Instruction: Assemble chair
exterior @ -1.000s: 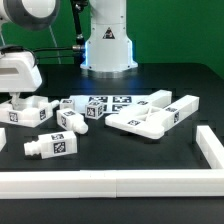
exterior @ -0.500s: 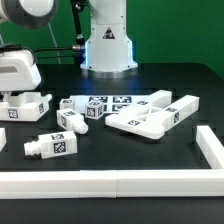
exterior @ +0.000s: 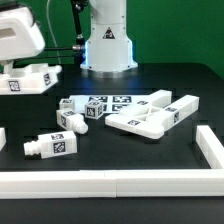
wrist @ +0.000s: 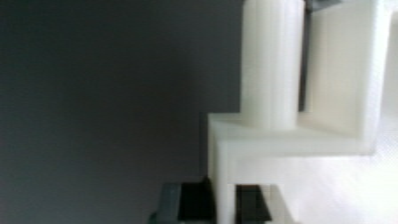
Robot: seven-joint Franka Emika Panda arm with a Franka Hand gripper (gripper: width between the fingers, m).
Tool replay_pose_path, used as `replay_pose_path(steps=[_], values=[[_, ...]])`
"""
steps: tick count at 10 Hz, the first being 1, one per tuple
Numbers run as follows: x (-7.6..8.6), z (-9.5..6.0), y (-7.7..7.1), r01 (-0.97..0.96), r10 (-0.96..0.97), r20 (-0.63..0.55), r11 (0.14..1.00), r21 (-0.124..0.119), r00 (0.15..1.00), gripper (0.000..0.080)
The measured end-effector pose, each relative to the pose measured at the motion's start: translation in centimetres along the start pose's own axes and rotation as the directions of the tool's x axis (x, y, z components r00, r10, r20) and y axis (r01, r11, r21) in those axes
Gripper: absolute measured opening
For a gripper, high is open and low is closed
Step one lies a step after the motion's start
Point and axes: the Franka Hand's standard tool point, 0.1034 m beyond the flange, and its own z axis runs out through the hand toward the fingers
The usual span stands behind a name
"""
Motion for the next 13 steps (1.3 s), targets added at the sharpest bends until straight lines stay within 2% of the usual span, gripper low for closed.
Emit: replay_pose_path(steps=[1,2,3,4,5,7,8,9,10,11,12,13], values=[[2.1,-0.2,-2.4,-0.011,0.010,-0.012,1.000,-0.013,1.000,0.0028],[3.6,-0.2,-3.4,0.010,-0.010,0.009,1.000,-0.013,1.000,0.0028],[5.8,0.1,-3.5,0.059,-0.059,0.029,0.998,-0.009,0.998,0.0028],[6.5,1.0,-3.4,0.067,-0.068,-0.039,0.997,-0.041,0.997,0.0028],[4.8,1.7,-3.6,0.063,-0.063,-0.009,0.998,-0.029,0.998,0.0028],[5.1,1.7,-3.5,0.063,-0.064,-0.012,0.997,-0.032,0.998,0.0028],[5.3,1.6,-3.8,0.056,-0.057,-0.015,0.997,-0.051,0.998,0.0028],[6.2,1.6,-6.5,0.091,-0.095,-0.024,0.988,-0.124,0.995,0.0028],[7.8,1.7,-10.6,0.162,-0.167,-0.015,0.972,-0.168,0.986,0.0028],[9.6,2.2,-14.0,0.225,-0.225,0.017,0.958,-0.177,0.974,0.0028],[11.0,2.6,-16.5,0.217,-0.213,0.042,0.960,-0.179,0.976,0.0028],[12.7,2.9,-17.8,0.231,-0.230,0.024,0.956,-0.180,0.973,0.0028]])
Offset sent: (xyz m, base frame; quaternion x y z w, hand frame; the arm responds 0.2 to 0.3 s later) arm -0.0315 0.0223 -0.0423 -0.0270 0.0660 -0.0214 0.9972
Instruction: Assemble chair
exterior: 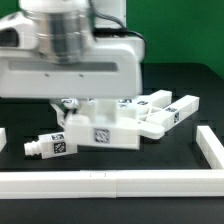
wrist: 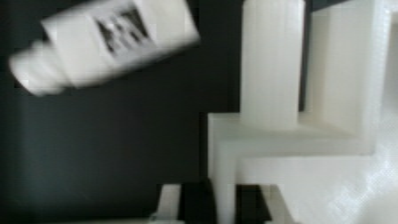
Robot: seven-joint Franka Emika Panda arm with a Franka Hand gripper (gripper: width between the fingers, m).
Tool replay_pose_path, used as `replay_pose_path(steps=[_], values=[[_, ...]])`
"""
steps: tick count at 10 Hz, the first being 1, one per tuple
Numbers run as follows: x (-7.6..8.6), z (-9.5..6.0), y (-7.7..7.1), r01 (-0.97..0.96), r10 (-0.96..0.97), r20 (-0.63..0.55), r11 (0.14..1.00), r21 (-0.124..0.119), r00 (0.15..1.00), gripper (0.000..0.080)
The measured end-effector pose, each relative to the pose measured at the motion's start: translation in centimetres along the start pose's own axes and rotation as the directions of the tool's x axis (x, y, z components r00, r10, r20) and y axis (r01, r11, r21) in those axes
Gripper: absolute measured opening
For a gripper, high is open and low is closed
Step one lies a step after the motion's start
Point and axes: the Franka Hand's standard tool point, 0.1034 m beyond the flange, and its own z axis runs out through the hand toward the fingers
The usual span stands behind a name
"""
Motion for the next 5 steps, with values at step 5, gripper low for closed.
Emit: replay_pose_path(steps=[5], values=[[-0.3,0.7,-1.1,0.057,-0.058,-0.020,0.998,-0.040,0.998,0.0028]])
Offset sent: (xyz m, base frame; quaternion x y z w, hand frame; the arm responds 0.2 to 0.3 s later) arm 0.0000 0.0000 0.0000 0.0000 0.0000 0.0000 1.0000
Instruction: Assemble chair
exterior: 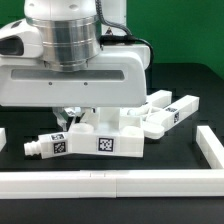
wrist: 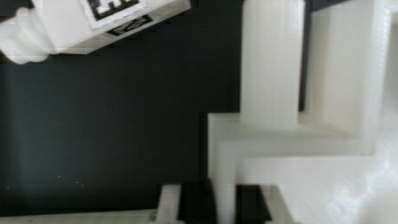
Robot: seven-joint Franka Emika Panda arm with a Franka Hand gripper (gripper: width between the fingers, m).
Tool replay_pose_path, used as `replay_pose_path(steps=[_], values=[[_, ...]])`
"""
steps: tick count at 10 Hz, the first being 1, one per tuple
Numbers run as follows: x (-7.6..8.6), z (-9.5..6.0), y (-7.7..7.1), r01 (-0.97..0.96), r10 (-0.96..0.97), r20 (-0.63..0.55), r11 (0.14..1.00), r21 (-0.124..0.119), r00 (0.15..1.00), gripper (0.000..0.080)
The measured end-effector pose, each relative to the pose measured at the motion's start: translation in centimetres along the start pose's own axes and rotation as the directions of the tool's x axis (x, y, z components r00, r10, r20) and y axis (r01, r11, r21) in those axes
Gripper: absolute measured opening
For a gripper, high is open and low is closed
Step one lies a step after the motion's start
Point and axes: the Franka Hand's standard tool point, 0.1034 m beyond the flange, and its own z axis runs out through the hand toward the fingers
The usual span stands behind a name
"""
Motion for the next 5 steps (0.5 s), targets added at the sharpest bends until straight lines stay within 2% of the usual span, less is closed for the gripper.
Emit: replay_pose_path(steps=[1,2,5], values=[[-0.6,0.8,-1.3,0.022,-0.022,-0.001,1.000,-0.002,1.000,0.0028],[-1.0,1.6,-1.9,0.020,-0.020,-0.001,1.000,-0.006,1.000,0.0028],[0.0,3.8,-3.4,-0.019,0.019,0.025,1.000,-0.019,0.999,0.0028]])
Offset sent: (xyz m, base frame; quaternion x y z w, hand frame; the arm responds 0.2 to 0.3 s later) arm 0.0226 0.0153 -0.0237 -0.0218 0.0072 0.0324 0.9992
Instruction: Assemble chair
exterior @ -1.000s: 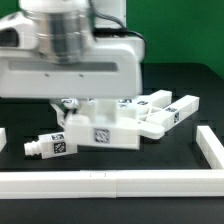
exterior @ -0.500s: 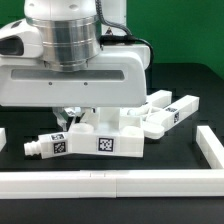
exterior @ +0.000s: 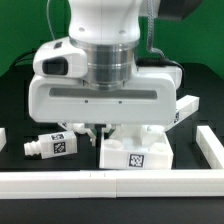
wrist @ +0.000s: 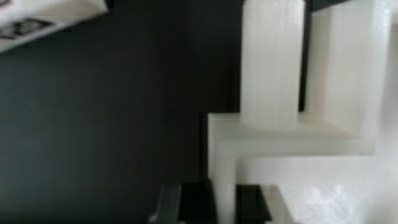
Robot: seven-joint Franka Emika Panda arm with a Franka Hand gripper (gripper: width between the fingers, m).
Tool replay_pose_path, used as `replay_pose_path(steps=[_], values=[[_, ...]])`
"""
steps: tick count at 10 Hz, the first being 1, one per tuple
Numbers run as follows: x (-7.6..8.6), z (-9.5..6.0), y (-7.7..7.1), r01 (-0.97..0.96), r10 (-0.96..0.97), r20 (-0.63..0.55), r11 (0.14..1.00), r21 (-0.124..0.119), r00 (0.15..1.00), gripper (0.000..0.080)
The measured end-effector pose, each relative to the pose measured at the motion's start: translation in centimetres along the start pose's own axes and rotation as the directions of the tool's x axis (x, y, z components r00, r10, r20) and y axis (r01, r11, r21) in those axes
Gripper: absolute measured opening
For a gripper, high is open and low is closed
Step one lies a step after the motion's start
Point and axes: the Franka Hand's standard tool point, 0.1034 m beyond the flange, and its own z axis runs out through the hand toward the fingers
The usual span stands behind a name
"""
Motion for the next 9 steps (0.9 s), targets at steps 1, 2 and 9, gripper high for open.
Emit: replay_pose_path(steps=[1,2,9], values=[[0.1,0.6,-0.8,-0.008,0.008,0.035,1.000,-0.003,0.999,0.0028],[0.1,0.8,-1.5,-0.008,0.008,0.068,1.000,-0.006,0.998,0.0028],[0.0,0.8,-5.3,0.007,-0.003,0.268,1.000,-0.014,0.963,0.0029]])
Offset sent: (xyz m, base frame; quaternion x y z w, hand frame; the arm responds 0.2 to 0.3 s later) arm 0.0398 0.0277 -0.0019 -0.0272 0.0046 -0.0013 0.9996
